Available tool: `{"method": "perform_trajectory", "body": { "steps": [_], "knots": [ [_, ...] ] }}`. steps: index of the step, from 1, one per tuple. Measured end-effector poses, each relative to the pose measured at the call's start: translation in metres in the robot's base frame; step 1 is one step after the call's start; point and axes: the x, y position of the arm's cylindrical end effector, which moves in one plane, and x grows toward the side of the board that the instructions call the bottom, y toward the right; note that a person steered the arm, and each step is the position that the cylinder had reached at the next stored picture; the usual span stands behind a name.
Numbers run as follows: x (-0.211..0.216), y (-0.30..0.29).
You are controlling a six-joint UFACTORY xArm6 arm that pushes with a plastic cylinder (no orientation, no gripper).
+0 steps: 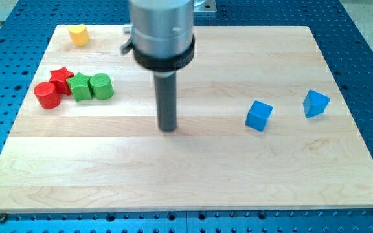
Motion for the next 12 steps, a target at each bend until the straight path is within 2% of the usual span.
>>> {"method": "perform_trajectory", "body": {
  "steps": [1,2,3,4,6,7,10,11,12],
  "knots": [
    [0.031,-0.079],
    [0.053,-0.134],
    [0.058,-0.146],
    [0.058,-0.206],
    [0.046,-0.23],
    [0.012,-0.259],
    [-0.096,-0.26],
    [-0.141,-0.255],
    [-0.171,-0.22]
  ]
}}
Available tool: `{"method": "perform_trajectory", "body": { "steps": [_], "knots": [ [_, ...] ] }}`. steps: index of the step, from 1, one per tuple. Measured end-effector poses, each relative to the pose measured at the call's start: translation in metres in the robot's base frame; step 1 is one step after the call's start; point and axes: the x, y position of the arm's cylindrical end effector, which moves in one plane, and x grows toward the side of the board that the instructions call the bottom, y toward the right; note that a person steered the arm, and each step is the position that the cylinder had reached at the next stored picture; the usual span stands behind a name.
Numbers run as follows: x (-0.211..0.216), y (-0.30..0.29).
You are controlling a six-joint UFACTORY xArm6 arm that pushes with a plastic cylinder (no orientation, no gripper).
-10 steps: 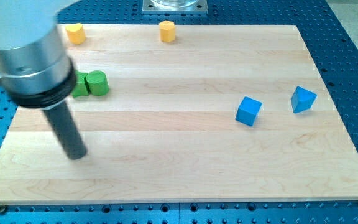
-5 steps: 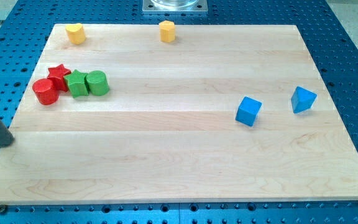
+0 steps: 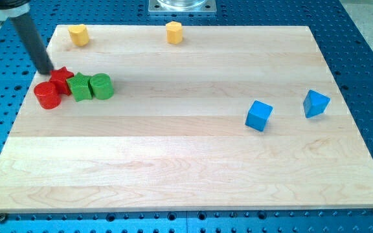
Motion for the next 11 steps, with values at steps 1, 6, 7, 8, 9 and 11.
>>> {"method": "perform_trajectory", "body": {
  "steps": [1,6,7,8,9,11],
  "knots": [
    [0.006,0.048],
    [0.006,0.061],
    [0.006,0.037],
    [0.021,0.016],
    [0.008,0.076],
    [0.112,0.209]
  ]
}}
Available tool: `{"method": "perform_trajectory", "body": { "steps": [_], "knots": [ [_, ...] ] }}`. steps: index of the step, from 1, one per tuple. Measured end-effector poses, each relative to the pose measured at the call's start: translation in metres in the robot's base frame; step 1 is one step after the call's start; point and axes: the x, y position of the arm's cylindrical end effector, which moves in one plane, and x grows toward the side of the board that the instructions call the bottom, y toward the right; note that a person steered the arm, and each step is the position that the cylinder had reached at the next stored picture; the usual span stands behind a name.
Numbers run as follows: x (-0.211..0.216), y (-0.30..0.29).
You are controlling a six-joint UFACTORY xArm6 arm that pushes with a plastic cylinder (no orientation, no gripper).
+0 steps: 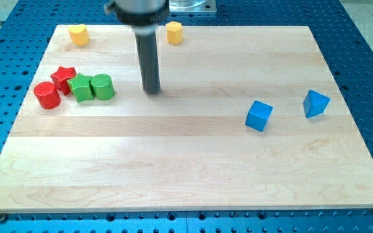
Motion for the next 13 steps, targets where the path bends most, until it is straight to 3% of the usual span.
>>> {"method": "perform_trajectory", "body": {
  "steps": [1,2,4,5,6,7,8,11,13],
  "knots": [
    [0.077,0.056],
    [0.073,0.152],
    [-0.017,0.199],
    [-0.025,0.218],
    [0.016,0.234],
    [-0.012,0.252],
    [-0.071,0.253],
    [-0.179,0.277],
    [-0.164,0.277]
  ]
}}
